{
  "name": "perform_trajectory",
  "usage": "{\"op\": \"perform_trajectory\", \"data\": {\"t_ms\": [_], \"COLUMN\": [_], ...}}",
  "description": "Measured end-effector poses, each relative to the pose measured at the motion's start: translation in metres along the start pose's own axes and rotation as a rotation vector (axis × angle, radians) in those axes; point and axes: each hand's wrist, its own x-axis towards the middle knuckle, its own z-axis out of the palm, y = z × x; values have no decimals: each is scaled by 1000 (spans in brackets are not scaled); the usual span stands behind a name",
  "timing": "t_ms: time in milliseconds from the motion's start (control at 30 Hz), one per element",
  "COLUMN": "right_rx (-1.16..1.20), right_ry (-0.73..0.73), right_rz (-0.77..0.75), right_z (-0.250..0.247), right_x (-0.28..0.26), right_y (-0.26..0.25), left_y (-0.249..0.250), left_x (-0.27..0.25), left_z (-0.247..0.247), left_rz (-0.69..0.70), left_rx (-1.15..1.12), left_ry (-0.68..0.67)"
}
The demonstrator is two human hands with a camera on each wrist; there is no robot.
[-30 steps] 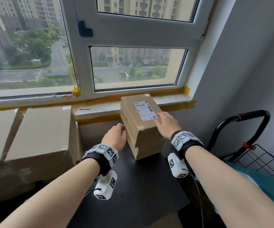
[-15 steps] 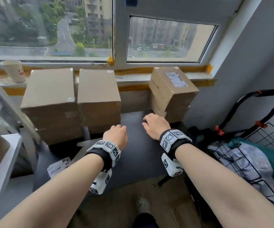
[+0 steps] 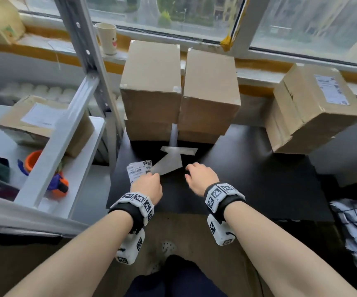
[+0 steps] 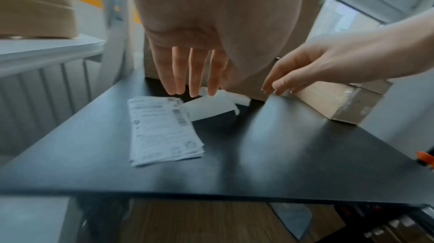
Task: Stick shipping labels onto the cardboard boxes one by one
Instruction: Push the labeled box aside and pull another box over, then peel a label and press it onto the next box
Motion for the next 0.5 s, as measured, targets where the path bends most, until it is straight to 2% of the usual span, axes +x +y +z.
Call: {"op": "perform_trajectory", "data": {"t_ms": [100, 267, 367, 500], "right_rx": [23, 78, 132, 154], "right_ry": [-54, -134, -146, -133], "right_rz": [-58, -150, -257, -368], "right_z": [19, 52, 69, 90], "right_x": [13, 33, 38, 43], "right_y": [-18, -43, -55, -60], "left_y": [-25, -57, -72, -85], "left_x": [-2, -3, -5, -5], "left_z": [9, 25, 38, 56], "left_rz": [-119, -206, -188, -104], "left_rx": [-46, -75, -135, -78], "left_ry": [-32, -40, -10, -84]}}
